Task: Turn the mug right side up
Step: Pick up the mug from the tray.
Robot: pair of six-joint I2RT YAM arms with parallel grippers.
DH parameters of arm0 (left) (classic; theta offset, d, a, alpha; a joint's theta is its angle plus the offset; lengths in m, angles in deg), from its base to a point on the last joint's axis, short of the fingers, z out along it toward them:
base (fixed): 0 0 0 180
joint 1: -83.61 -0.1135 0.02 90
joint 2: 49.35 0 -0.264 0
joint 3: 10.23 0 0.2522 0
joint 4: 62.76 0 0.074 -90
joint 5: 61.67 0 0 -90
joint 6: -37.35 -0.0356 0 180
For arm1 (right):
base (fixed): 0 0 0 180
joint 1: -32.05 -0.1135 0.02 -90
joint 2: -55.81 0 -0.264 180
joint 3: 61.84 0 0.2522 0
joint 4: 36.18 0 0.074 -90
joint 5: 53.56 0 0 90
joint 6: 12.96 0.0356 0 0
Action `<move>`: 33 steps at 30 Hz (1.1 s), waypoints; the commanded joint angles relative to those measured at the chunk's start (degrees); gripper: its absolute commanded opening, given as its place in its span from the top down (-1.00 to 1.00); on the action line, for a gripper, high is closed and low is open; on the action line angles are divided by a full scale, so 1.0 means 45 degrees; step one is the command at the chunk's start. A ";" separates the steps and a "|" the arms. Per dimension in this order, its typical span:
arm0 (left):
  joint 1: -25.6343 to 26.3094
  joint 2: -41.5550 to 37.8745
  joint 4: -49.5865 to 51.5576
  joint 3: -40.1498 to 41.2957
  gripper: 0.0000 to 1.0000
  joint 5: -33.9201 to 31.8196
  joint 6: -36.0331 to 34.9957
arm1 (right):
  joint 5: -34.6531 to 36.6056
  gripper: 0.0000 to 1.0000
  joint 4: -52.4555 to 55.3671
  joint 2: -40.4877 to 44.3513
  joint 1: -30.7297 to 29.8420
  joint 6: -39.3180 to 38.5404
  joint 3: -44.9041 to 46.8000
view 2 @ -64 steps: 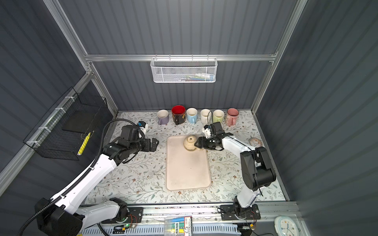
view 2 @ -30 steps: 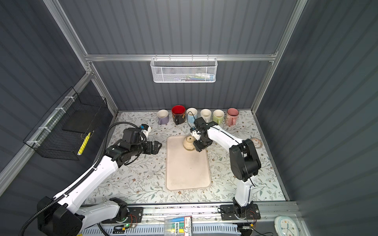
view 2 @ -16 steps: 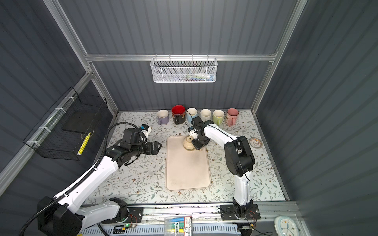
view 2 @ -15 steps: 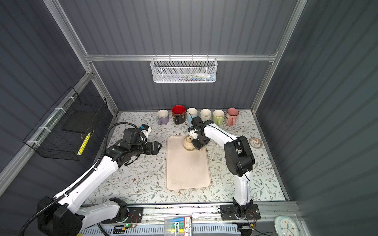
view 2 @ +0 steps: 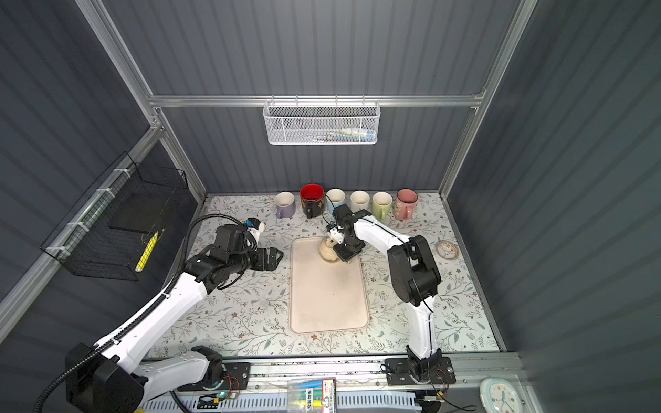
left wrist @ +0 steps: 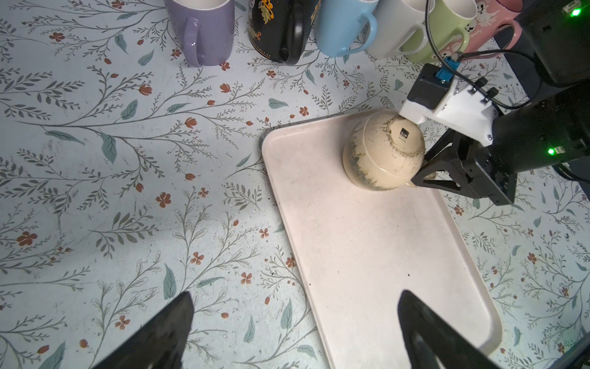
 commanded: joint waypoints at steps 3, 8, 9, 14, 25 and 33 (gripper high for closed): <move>0.0077 0.0187 0.0234 -0.0334 -0.99 0.0089 0.0113 | -0.0151 0.58 -0.0085 -0.0121 0.0000 0.0060 -0.0116; 0.0077 0.0136 0.0239 -0.0286 -0.99 0.0088 0.0106 | 0.0138 1.00 -0.0251 -0.0136 0.0003 0.0146 0.0031; 0.0077 0.0122 0.0232 -0.0257 -0.99 0.0070 0.0116 | 0.0202 1.00 -0.0322 -0.0106 0.0011 0.0194 0.0122; 0.0077 -0.0242 -0.0370 0.0254 -0.99 0.0423 0.0318 | 0.0178 1.00 -0.0609 0.0185 0.0003 0.0390 0.0438; 0.0057 -0.1507 -0.4574 0.2640 -0.99 0.2142 0.1943 | -0.1162 1.00 -0.3287 0.3235 -0.0038 0.0783 0.2432; 0.0062 -0.1394 -0.5679 0.3282 -0.99 0.2568 0.2538 | -0.1322 1.00 -0.3792 0.3843 -0.0345 0.0884 0.3218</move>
